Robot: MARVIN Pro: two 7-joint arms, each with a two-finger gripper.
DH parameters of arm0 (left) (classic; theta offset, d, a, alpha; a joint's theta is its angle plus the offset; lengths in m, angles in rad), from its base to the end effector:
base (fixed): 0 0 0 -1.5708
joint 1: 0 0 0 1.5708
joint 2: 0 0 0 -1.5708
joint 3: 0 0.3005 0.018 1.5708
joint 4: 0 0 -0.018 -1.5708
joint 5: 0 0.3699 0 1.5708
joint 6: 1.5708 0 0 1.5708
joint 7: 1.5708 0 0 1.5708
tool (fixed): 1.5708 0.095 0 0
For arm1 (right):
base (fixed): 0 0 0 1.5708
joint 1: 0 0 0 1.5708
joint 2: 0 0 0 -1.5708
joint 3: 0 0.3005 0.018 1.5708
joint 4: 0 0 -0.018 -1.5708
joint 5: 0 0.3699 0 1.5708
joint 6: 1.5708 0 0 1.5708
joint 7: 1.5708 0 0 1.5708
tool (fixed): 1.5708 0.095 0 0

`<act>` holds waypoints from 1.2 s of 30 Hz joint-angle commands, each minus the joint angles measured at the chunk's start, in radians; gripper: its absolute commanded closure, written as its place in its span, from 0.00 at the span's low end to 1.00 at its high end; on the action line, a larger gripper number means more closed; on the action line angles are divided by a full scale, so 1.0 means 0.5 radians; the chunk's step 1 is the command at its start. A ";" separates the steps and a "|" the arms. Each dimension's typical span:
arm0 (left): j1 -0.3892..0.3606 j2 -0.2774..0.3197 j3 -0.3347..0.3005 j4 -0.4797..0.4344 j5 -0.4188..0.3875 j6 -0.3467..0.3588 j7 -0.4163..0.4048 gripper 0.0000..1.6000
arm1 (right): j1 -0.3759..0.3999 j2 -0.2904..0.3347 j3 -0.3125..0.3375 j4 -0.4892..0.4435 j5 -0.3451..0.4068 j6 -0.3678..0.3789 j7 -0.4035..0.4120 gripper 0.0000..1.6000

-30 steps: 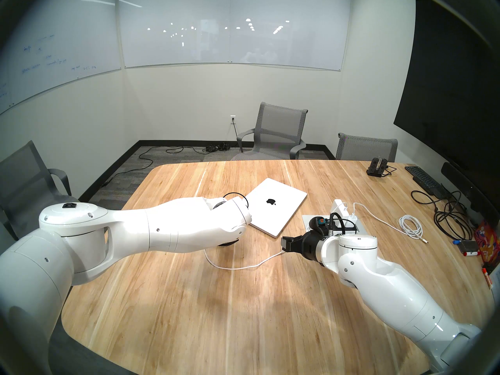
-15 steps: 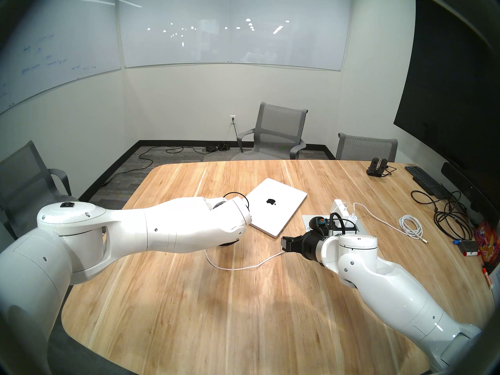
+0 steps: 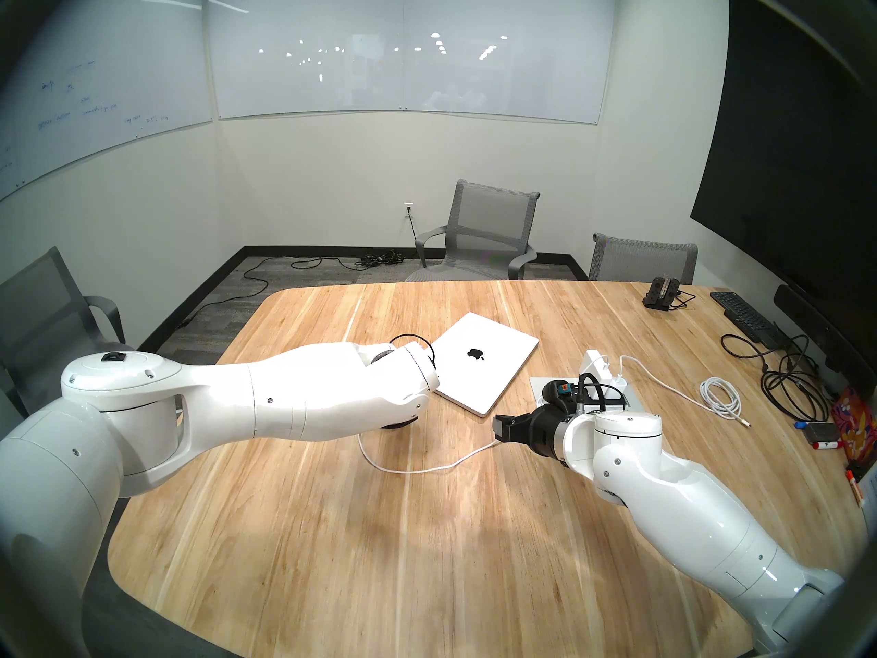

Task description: Plug the charging cable into the port of a MacBook

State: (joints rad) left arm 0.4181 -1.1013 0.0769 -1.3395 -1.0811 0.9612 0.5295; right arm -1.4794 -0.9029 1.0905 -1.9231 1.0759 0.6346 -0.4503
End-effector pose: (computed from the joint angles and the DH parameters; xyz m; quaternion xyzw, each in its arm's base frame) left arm 0.5331 -0.1358 -0.3108 -0.8306 0.4239 -0.2765 0.2324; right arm 0.4212 0.0452 -0.2821 -0.8947 -0.0678 -0.4211 0.1327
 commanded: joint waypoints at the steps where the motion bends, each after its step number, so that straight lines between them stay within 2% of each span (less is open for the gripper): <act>1: -0.018 -0.029 0.012 0.020 0.022 -0.016 -0.027 0.00 | 0.013 -0.002 0.003 -0.032 -0.003 0.001 0.000 0.00; 5: -0.016 0.003 -0.036 -0.059 0.008 -0.015 0.016 0.00 | 0.013 -0.002 0.003 -0.031 -0.003 0.001 0.000 0.00; 12: -0.034 0.147 -0.184 -0.314 -0.079 -0.030 0.108 0.00 | 0.014 -0.003 0.002 -0.029 -0.003 0.000 0.001 0.00; 16: -0.022 0.296 -0.291 -0.503 -0.148 -0.068 0.199 0.00 | 0.014 -0.003 0.002 -0.028 -0.003 0.000 0.002 0.00; 19: -0.005 0.373 -0.359 -0.574 -0.192 -0.104 0.262 0.00 | 0.014 -0.003 0.002 -0.028 -0.002 -0.001 0.002 0.00; 29: 0.121 0.656 -0.619 -0.819 -0.337 -0.301 0.469 0.00 | 0.014 -0.004 0.002 -0.025 -0.002 -0.001 0.003 0.00; 36: 0.297 0.832 -0.679 -1.043 -0.330 -0.487 0.609 0.00 | 0.015 -0.004 0.002 -0.024 -0.002 -0.002 0.004 0.00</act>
State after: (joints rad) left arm 0.4972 -0.7920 -0.2183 -1.7573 -1.2541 0.7996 0.7727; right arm -1.4793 -0.9029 1.0905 -1.9219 1.0759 0.6345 -0.4499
